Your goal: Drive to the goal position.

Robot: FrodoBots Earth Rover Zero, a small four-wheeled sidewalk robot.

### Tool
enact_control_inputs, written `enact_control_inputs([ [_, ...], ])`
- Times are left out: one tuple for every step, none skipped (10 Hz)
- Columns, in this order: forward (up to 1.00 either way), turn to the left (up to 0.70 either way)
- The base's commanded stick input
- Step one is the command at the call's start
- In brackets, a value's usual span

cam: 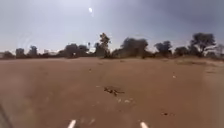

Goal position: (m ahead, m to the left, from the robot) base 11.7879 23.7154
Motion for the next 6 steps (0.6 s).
enact_control_inputs([
  [0.7, 0.0],
  [0.7, 0.0],
  [0.7, 0.0],
  [0.7, 0.0],
  [0.7, 0.0],
  [0.7, 0.0],
])
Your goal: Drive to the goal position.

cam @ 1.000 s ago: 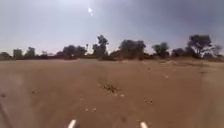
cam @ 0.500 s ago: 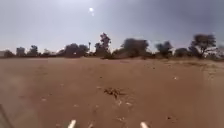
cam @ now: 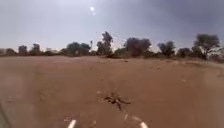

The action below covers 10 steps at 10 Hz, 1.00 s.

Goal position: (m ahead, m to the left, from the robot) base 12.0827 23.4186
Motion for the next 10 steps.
enact_control_inputs([
  [0.7, 0.0],
  [0.7, 0.0],
  [0.7, 0.0],
  [0.7, 0.0],
  [0.7, 0.0],
  [0.7, 0.0],
  [0.7, 0.0],
  [0.7, 0.0],
  [0.7, 0.0],
  [0.7, 0.0],
])
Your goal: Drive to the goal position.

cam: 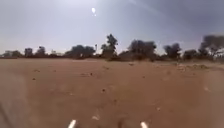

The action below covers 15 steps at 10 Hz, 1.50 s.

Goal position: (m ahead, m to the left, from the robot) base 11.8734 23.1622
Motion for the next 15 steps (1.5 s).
enact_control_inputs([
  [0.7, 0.0],
  [0.7, 0.0],
  [0.7, 0.0],
  [0.7, 0.0],
  [0.7, 0.0],
  [0.7, 0.0],
  [0.7, 0.0],
  [0.7, 0.07],
  [0.7, 0.35],
  [0.7, 0.35],
  [0.7, 0.35],
  [0.7, 0.35],
  [0.7, 0.35],
  [0.7, 0.35],
  [0.7, 0.35],
])
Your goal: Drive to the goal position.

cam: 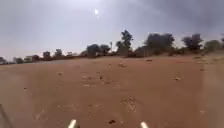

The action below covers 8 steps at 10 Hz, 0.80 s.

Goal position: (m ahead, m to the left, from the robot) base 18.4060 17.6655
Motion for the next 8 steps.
enact_control_inputs([
  [0.7, 0.16],
  [0.7, 0.0],
  [0.7, 0.0],
  [0.7, 0.0],
  [0.7, 0.0],
  [0.7, 0.0],
  [0.7, 0.0],
  [0.7, 0.0],
])
